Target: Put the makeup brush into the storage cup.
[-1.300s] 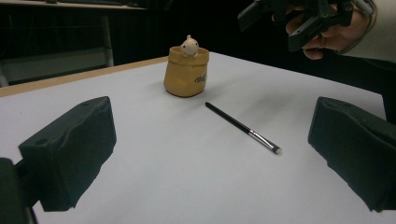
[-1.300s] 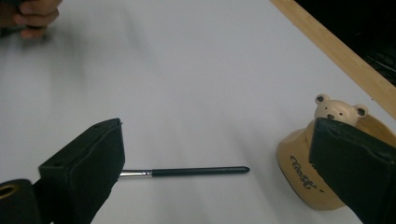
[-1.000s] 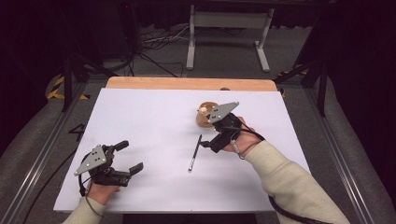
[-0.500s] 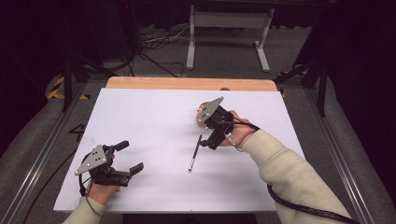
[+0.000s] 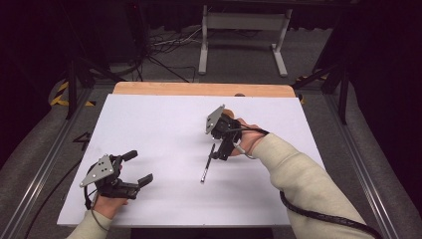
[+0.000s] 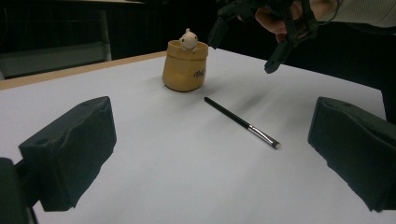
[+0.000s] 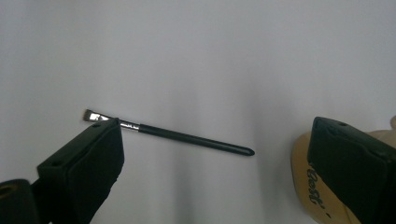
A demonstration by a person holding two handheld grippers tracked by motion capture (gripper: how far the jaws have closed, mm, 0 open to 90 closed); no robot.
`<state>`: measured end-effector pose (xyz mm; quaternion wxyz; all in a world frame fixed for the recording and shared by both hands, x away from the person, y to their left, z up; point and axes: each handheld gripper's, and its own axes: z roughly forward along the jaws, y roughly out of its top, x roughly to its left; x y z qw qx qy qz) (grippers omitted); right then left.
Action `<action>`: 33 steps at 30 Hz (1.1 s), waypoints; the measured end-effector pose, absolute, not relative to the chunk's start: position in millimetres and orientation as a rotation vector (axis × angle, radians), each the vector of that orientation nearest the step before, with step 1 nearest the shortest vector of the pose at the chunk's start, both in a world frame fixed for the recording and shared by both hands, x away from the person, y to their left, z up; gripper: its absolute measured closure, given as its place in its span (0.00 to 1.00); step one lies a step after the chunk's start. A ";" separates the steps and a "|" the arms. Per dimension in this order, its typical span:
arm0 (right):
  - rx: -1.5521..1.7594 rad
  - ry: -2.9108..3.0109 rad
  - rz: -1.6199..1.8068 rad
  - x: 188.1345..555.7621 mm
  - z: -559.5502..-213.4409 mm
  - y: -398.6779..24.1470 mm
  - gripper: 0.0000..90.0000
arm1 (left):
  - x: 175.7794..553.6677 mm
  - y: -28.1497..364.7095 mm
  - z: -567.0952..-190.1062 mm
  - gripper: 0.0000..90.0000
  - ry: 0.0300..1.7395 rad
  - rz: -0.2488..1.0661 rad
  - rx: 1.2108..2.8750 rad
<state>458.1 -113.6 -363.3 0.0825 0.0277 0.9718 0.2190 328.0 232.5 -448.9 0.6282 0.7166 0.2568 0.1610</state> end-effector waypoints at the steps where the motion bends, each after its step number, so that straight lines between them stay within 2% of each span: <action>1: 0.081 2.909 0.643 458.2 -364.4 -112.6 0.05 | 328.0 232.4 -448.9 0.02 0.588 0.369 1.642; 33: -0.012 3.030 0.482 461.8 -408.2 -87.8 0.05 | 327.9 232.8 -449.2 0.02 0.585 0.365 1.646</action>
